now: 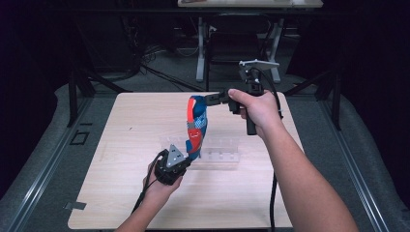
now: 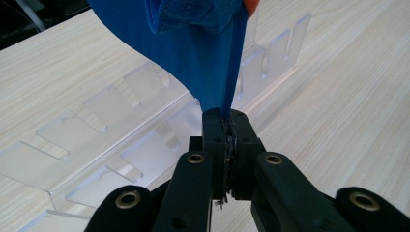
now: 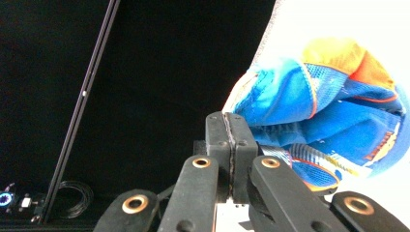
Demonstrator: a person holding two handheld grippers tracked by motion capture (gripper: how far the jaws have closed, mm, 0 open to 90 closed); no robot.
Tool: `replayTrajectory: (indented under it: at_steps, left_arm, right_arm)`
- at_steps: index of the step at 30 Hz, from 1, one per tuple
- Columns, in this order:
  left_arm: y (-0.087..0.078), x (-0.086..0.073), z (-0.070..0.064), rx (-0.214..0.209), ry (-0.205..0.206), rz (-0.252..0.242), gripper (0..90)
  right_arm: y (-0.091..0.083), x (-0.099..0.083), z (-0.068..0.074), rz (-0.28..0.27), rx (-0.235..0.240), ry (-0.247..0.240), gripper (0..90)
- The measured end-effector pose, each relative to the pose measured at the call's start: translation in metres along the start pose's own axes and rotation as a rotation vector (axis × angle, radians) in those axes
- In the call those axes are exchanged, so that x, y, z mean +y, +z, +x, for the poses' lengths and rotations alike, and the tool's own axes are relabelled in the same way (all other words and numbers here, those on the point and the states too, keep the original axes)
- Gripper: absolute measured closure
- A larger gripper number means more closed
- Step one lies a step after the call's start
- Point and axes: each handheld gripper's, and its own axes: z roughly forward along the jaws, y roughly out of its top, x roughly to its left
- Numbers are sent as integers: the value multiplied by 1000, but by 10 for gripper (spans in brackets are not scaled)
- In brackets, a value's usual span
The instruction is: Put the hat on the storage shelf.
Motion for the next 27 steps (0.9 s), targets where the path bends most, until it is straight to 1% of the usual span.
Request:
replayTrajectory:
  at_steps: [2,4,6,7,11,13,17,22,25,26,27]
  left_arm:
    - [2,-1,1,-3,-7,2,882]
    - [4,-2,1,-5,-13,7,883]
    - [7,-4,1,-9,-19,14,883]
    - [8,-6,0,-5,-22,12,883]
    - [11,-9,1,-10,-36,13,883]
    - [12,-10,1,-14,-43,17,883]
    - [14,-14,1,-9,-52,9,882]
    - [14,-16,1,-6,-55,6,874]
    - [13,-16,1,-8,-61,-5,836]
    - [11,-16,2,-13,-63,-1,813]
    - [10,-17,2,-17,-66,-7,804]
  right_arm:
    - [0,0,-4,-2,-2,8,900]
    - [1,1,-8,-1,-17,10,900]
    - [1,1,-13,-1,-14,17,900]
    - [2,1,-15,-1,-16,20,900]
    - [2,0,-25,-7,-26,37,900]
    - [0,-1,-29,-5,-39,37,900]
    - [-2,-3,-37,-14,-49,53,900]
    - [-4,-5,-43,-11,-53,59,900]
    - [-5,-5,-43,-12,-54,59,900]
    - [-6,-5,-43,-13,-56,59,900]
    - [-5,-5,-43,-15,-57,61,900]
